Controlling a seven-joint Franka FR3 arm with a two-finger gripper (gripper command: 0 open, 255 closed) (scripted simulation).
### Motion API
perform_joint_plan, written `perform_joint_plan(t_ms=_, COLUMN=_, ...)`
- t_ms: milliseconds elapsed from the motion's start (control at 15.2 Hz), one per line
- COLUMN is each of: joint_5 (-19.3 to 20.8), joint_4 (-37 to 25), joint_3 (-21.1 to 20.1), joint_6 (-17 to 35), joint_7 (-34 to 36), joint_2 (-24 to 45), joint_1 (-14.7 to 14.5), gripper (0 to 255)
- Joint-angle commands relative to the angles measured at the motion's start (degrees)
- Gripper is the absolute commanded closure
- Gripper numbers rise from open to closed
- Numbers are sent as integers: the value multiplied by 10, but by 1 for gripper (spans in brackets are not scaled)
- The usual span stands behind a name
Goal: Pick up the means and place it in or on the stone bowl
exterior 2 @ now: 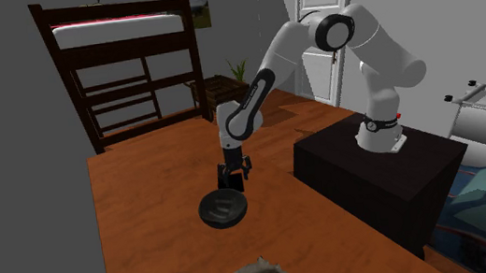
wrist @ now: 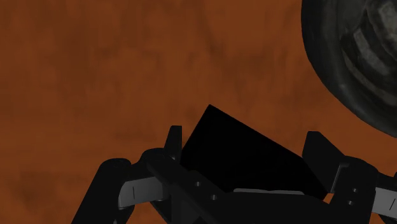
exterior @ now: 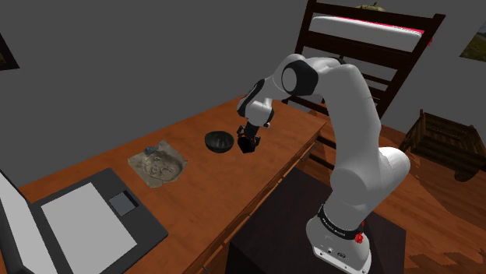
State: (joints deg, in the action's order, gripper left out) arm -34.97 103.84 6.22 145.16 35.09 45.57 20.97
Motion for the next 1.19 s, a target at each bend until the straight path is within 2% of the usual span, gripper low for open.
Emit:
perform_joint_plan(t_ms=0, joint_5=0, joint_4=0, joint_3=0, joint_6=1, joint_7=0, joint_2=1, joint_1=0, gripper=0)
perform_joint_plan(t_ms=264, joint_5=0, joint_4=0, joint_3=0, joint_6=1, joint_7=0, joint_2=1, joint_1=0, gripper=0)
perform_joint_plan(t_ms=330, joint_5=0, joint_4=0, joint_3=0, joint_6=1, joint_7=0, joint_2=1, joint_1=0, gripper=255)
perform_joint_plan(t_ms=924, joint_5=0, joint_4=0, joint_3=0, joint_6=1, joint_7=0, joint_2=1, joint_1=0, gripper=255)
perform_joint_plan(t_ms=1122, joint_5=5, joint_4=9, joint_3=5, joint_6=-10, joint_7=7, joint_2=-20, joint_1=-4, gripper=255)
